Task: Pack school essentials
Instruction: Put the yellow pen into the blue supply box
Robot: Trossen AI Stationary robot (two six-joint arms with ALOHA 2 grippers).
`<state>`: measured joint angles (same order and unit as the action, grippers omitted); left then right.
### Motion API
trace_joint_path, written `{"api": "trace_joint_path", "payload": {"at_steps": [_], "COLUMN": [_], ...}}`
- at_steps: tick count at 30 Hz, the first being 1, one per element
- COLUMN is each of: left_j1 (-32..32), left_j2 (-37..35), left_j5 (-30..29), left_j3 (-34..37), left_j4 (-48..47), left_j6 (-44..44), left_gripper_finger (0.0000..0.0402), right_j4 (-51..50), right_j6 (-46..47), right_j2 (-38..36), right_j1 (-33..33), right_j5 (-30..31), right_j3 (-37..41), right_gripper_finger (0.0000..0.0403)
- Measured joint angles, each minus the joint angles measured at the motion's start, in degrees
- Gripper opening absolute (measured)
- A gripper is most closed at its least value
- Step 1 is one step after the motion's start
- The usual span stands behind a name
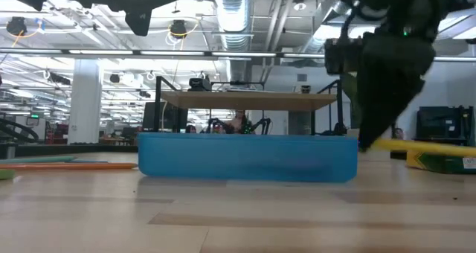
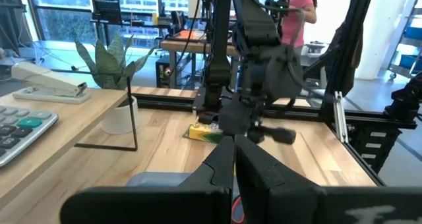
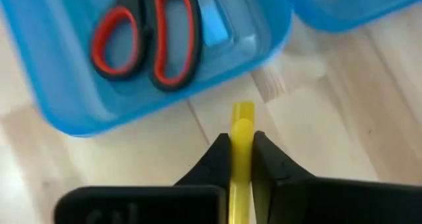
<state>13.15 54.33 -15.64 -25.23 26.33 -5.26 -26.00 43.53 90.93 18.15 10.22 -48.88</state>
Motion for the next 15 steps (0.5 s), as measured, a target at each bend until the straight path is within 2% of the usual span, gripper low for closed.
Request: {"api": "trace_joint_path", "payload": {"at_steps": [5, 9, 15], "left_j1": [0.0, 0.0, 0.0], "left_j2": [0.0, 0.0, 0.0], "left_j5": [0.0, 0.0, -0.1], "left_j3": [0.0, 0.0, 0.0], "left_j4": [0.2, 0.4, 1.1], "left_j6": [0.0, 0.0, 0.0], "left_gripper_finger": [0.0001, 0.0001, 0.0001], "right_j4": [3.7, 14.3, 28.4], "right_j6": [-1.4, -9.1, -16.4], "right_j2": [-4.3, -5.5, -2.3], "right_j1": [-0.6, -1.7, -5.2], "right_j5": [2.1, 2.3, -4.8], "right_j3": [0.0, -0.1, -1.3], "right_gripper_finger": [0.0048, 0.0046, 0.0047]}}
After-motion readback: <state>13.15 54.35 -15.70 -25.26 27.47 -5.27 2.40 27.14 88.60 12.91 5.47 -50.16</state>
